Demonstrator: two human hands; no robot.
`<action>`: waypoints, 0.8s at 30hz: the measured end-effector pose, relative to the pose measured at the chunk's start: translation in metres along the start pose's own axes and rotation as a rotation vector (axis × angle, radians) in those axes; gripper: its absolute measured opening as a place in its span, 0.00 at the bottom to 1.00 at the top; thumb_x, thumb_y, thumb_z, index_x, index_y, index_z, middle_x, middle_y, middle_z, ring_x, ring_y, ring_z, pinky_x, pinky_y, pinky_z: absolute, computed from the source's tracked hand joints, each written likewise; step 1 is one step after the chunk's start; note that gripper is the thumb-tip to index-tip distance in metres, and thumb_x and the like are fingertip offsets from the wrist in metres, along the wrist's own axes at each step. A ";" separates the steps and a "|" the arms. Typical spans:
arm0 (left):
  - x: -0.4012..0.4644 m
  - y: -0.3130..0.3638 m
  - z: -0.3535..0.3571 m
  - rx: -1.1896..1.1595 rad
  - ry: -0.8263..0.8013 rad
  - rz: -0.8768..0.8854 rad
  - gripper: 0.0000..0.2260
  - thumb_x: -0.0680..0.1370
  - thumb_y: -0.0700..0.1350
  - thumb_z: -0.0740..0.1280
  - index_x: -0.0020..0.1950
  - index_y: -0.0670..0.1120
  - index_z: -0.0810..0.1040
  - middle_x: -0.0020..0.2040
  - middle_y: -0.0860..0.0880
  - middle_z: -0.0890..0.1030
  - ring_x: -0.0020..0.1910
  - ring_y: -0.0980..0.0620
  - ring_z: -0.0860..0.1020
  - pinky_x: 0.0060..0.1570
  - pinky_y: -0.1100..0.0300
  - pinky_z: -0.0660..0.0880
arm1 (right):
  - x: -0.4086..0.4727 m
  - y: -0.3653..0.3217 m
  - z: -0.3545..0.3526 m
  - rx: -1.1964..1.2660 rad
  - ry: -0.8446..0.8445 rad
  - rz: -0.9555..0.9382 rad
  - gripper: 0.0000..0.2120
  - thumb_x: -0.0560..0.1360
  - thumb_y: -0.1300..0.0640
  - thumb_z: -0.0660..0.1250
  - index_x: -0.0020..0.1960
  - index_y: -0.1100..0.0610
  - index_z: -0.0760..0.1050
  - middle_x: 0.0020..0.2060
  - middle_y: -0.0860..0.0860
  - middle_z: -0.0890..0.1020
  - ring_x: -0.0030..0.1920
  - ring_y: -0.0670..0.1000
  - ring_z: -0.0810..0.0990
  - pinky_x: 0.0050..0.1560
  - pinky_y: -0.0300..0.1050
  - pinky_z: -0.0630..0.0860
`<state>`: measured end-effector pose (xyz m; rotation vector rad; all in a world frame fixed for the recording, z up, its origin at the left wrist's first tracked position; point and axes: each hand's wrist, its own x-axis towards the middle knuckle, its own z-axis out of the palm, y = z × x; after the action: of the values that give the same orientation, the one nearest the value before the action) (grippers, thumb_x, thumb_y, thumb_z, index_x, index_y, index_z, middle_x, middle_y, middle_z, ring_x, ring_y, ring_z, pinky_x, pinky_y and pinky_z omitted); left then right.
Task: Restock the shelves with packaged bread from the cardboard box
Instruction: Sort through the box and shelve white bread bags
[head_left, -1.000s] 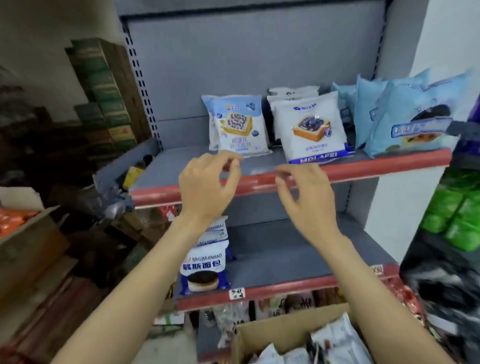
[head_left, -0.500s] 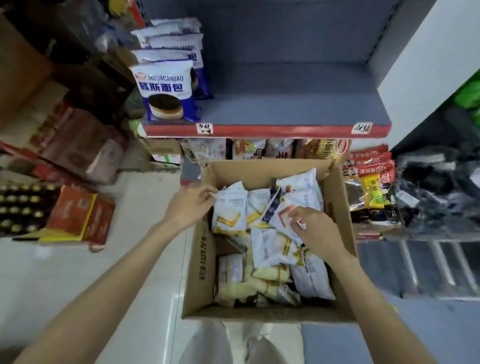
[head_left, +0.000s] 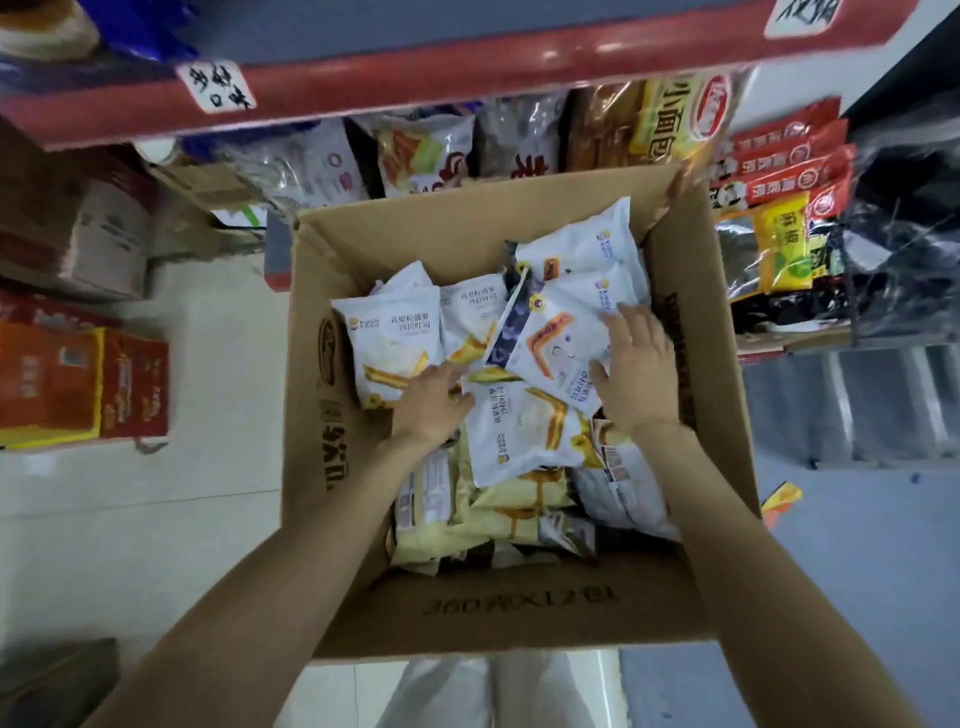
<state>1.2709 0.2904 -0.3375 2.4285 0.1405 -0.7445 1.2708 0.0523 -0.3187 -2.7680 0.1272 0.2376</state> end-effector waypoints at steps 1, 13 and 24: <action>0.008 0.001 0.006 0.012 -0.004 0.024 0.17 0.78 0.47 0.64 0.66 0.47 0.71 0.62 0.47 0.75 0.59 0.48 0.75 0.53 0.56 0.73 | 0.010 0.004 0.003 -0.017 -0.026 0.027 0.28 0.73 0.58 0.68 0.71 0.59 0.64 0.70 0.59 0.66 0.72 0.61 0.60 0.71 0.60 0.60; 0.051 0.017 0.021 0.022 0.035 0.209 0.23 0.77 0.47 0.67 0.71 0.48 0.65 0.66 0.46 0.68 0.65 0.48 0.69 0.57 0.54 0.71 | 0.014 0.024 0.026 0.126 -0.350 0.305 0.27 0.69 0.46 0.72 0.62 0.59 0.70 0.58 0.58 0.73 0.57 0.60 0.73 0.50 0.51 0.73; 0.135 0.108 0.022 0.341 -0.075 0.490 0.26 0.76 0.55 0.66 0.71 0.46 0.66 0.63 0.43 0.75 0.62 0.43 0.72 0.55 0.53 0.69 | -0.025 0.008 0.040 1.011 0.110 0.960 0.24 0.66 0.56 0.77 0.58 0.62 0.74 0.48 0.50 0.78 0.49 0.49 0.78 0.51 0.45 0.74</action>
<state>1.4017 0.1800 -0.3698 2.5847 -0.6366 -0.6677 1.2397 0.0607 -0.3540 -1.5374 1.2180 0.1727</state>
